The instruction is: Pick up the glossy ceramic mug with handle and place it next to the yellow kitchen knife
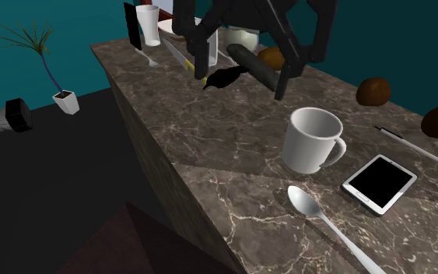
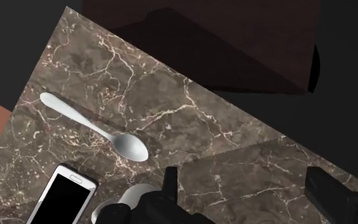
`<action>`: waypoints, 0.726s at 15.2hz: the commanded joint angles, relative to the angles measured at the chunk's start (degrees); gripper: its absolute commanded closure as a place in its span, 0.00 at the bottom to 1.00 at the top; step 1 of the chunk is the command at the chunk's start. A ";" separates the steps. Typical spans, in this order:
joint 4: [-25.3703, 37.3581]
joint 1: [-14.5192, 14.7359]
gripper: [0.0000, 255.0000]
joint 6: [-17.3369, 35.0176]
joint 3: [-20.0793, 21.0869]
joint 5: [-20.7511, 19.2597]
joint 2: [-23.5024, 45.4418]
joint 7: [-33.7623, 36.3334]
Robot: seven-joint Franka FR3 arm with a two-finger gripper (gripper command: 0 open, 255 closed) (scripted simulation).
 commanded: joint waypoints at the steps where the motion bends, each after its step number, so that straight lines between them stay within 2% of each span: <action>1: -0.24 -0.57 0.00 4.34 0.05 -0.74 3.12 0.22; 11: 4.41 -3.43 0.00 23.21 0.21 -5.11 22.78 2.88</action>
